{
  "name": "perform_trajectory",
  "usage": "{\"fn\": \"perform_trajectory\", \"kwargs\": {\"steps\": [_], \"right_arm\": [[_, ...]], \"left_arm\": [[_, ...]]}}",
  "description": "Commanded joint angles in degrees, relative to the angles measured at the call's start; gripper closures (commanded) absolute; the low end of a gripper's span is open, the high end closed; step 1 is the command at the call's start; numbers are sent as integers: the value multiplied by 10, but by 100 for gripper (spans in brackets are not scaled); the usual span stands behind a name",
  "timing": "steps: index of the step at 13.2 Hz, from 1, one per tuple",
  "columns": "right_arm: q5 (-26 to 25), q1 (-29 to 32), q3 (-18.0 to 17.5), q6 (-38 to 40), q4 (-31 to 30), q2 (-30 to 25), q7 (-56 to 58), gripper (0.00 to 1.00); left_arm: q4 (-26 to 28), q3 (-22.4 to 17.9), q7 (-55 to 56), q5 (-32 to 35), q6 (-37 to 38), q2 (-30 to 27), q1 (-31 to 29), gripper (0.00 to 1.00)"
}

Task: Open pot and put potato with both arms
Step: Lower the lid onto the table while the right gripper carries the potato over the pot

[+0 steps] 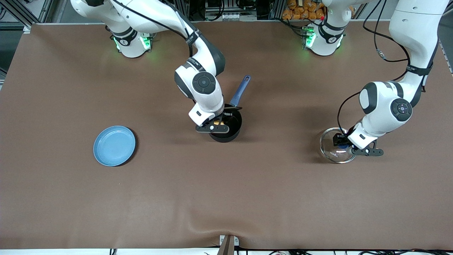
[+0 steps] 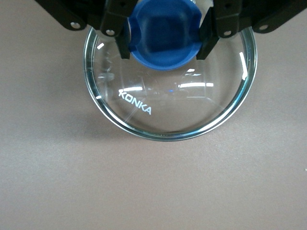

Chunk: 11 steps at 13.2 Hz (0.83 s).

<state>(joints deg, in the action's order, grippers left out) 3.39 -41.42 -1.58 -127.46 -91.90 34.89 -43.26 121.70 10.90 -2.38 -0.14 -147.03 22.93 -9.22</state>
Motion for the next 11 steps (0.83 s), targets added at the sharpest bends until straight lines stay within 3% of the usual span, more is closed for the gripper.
{"fn": "perform_trajectory", "kwargs": {"steps": [1,2,3,4,9,11], "right_arm": [[-5,-14,7,-23,14,24,-23,100],[-5,-19,8,-39,14,34,-32,100],[-5,-23,9,-57,13,45,-32,100],[-6,-24,10,-69,11,54,-34,100],[-11,-24,10,-88,1,70,-34,98],[-11,-24,10,-89,1,73,-37,69]], "left_arm": [[6,6,-17,-15,-20,2,-7,100],[6,6,-17,-16,-22,5,-6,81],[6,6,-16,-16,-22,6,-6,49],[5,6,-15,-16,-22,6,-6,2],[-8,7,5,-18,-14,-29,-5,0],[-20,7,8,-19,3,-57,-5,0]]}}
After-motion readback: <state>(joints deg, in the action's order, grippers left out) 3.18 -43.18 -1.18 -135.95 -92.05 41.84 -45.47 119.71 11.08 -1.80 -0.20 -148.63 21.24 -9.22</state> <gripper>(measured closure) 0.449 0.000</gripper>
